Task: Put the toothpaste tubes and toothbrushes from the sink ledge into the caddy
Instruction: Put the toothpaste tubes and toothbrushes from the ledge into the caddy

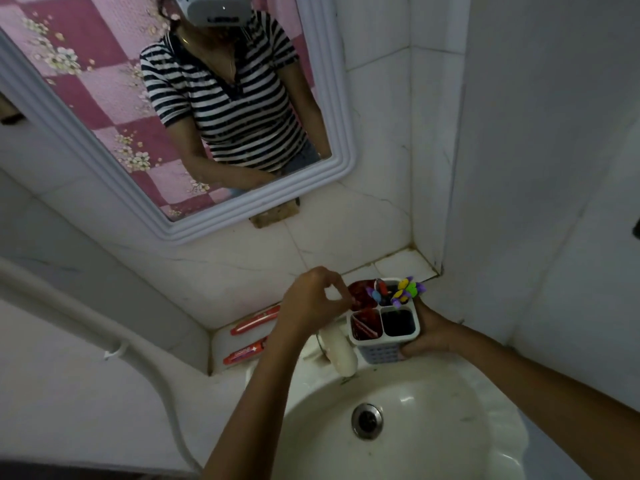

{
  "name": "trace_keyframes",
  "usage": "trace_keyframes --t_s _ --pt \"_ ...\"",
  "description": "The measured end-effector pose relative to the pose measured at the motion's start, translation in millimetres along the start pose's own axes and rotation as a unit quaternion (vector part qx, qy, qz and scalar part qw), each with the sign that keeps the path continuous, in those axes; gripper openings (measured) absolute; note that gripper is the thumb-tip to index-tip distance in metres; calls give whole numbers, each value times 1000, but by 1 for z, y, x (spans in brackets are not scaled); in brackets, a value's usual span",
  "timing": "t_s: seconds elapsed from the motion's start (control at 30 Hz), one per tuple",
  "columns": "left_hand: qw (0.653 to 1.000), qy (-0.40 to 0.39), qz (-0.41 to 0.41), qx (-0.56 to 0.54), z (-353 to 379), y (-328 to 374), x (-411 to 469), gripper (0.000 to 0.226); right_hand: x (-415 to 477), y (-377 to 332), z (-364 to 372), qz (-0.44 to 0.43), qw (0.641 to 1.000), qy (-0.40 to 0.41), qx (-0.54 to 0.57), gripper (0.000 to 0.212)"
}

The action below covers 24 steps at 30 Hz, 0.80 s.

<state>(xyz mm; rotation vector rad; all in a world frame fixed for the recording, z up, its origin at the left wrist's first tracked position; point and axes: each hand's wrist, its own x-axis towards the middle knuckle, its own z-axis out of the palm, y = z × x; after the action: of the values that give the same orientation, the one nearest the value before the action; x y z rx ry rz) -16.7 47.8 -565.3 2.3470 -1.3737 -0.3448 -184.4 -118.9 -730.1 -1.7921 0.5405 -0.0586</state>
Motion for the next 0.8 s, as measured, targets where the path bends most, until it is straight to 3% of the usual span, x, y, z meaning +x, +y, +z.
trace_keyframes --t_s 0.13,0.2,0.3,0.47,0.6,0.67,0.77,0.8 --pt "991 74 -65 -90 -22 -64 -4 5 0 0 1 -5 1000 3 -12 114" --pt "987 90 -129 -29 -22 -111 -9 10 -1 -1 1 -7 1000 4 -7 115" --pt "976 41 -194 91 -2 -171 -26 24 0 -3 1 -11 1000 2 -6 111" --pt "967 -52 -157 195 37 -200 -39 32 -2 -5 0 -9 1000 1 4 106" --pt "972 -21 -95 213 41 -197 -30 35 -4 -6 -1 -11 1000 2 -2 103" --pt "984 35 -79 156 34 -188 -25 44 -5 -7 -1 -10 1000 -1 0 105" --pt "990 96 -100 -25 7 -148 -13 6 -6 -8 0 -9 1000 -6 13 106" --pt "982 109 -106 -110 -3 -131 -8 13 -7 -7 0 -7 1000 -7 13 107"
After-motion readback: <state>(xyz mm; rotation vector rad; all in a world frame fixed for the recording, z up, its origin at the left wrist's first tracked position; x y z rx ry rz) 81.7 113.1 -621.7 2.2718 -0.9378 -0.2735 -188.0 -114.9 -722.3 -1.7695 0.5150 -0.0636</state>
